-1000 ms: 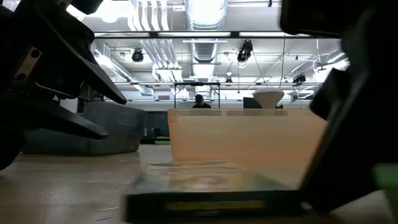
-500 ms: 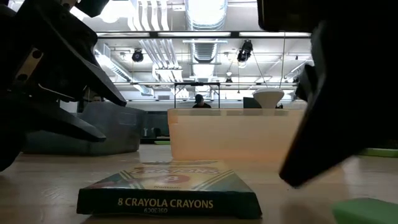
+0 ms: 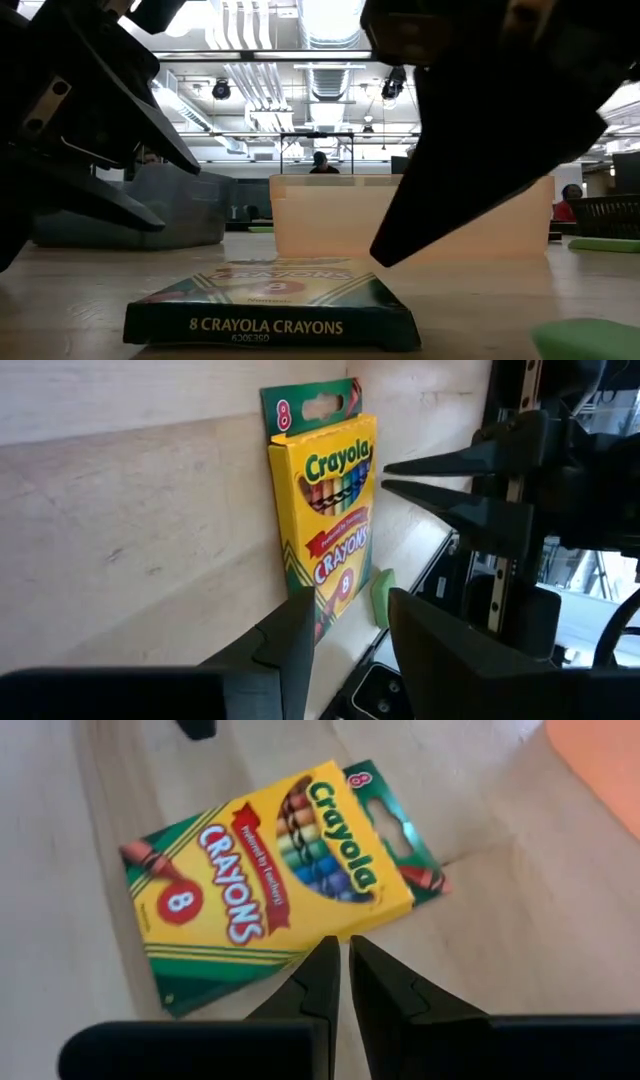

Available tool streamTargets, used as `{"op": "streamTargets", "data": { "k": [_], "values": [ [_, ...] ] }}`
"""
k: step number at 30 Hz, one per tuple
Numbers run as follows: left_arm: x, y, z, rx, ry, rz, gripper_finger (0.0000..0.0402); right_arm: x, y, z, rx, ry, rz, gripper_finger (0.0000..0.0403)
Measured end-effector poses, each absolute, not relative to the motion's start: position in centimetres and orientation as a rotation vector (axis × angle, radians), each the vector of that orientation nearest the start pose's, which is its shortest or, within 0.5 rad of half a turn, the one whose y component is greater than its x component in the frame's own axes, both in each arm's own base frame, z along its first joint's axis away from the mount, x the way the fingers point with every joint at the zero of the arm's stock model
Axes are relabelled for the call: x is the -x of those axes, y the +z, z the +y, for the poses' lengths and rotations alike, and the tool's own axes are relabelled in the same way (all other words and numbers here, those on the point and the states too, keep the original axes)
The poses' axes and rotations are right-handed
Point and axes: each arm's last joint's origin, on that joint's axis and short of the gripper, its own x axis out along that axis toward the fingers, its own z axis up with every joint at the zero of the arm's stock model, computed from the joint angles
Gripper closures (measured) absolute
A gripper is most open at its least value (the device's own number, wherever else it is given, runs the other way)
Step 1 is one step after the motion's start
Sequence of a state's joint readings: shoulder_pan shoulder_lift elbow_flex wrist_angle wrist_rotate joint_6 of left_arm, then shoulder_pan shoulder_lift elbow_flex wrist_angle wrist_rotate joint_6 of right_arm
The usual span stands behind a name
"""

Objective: Pick & Place School Supplies
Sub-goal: Put the bottom crayon box into the orange bin

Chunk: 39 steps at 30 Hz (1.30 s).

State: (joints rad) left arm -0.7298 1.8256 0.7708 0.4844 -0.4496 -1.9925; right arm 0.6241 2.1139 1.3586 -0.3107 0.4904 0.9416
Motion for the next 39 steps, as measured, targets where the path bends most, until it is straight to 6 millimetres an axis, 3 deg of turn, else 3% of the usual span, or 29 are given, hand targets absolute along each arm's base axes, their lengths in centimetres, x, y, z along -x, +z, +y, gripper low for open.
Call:
{"op": "streamTargets", "data": {
  "k": [22,28,39],
  "values": [
    [-27.9,12.1,-19.3,1.642,0.349,0.653,0.0268,-35.0,12.2,23.3,-0.315,-0.305,0.852,0.0376],
    [-29.3,13.5,-19.9,1.416,0.344,0.61,0.0278,-34.7,11.8,23.1,-0.318,-0.316,0.862,0.0376],
    [-31.3,17.2,-21.0,1.117,0.334,0.689,0.0303,-34.3,11.2,22.9,-0.347,-0.3,0.889,0.0376]
  ]
}}
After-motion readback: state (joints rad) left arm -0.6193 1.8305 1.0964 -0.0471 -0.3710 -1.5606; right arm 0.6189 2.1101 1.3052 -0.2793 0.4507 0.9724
